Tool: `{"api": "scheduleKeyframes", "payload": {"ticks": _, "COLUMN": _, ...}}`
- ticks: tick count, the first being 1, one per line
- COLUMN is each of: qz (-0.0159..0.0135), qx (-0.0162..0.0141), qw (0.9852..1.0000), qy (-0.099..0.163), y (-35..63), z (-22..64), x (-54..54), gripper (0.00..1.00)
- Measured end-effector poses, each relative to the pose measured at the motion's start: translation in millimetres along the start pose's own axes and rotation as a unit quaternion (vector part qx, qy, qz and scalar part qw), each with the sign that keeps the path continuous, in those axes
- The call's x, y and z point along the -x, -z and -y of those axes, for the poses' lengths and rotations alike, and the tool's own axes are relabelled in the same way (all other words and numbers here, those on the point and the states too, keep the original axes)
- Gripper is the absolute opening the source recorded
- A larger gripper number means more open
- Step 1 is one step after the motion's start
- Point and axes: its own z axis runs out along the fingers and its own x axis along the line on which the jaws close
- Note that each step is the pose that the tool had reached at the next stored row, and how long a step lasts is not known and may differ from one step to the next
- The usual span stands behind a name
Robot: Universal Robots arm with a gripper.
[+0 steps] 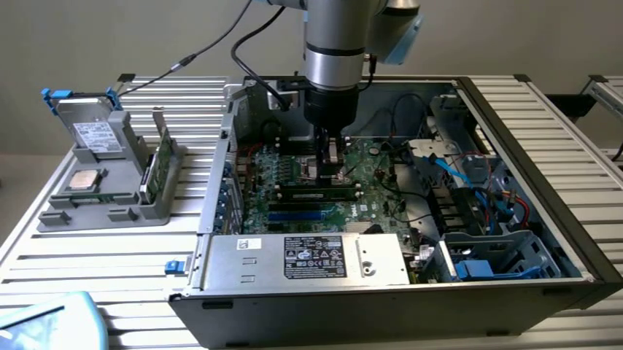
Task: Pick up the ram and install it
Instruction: 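Press down the ram until it locks into place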
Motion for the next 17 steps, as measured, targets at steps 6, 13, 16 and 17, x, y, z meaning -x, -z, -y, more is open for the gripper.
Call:
{"api": "scheduleKeyframes", "payload": {"ticks": 6, "qz": 0.0, "qx": 0.0, "qw": 1.0, "qy": 0.0, "y": 0.0, "z": 0.0, "x": 0.0, "gripper": 0.1}}
{"api": "scheduleKeyframes", "payload": {"ticks": 13, "qz": 0.0011, "qx": 0.0055, "qw": 0.9994, "qy": -0.033, "y": -0.2, "z": 0.0, "x": 0.0, "gripper": 0.1}}
{"api": "scheduleKeyframes", "payload": {"ticks": 16, "qz": 0.0021, "qx": 0.01, "qw": 0.9982, "qy": -0.059, "y": -0.7, "z": 0.0, "x": 0.1, "gripper": 0.1}}
{"api": "scheduleKeyframes", "payload": {"ticks": 17, "qz": 0.0024, "qx": 0.0115, "qw": 0.9976, "qy": -0.068, "y": -0.9, "z": 0.0, "x": 0.1, "gripper": 0.1}}
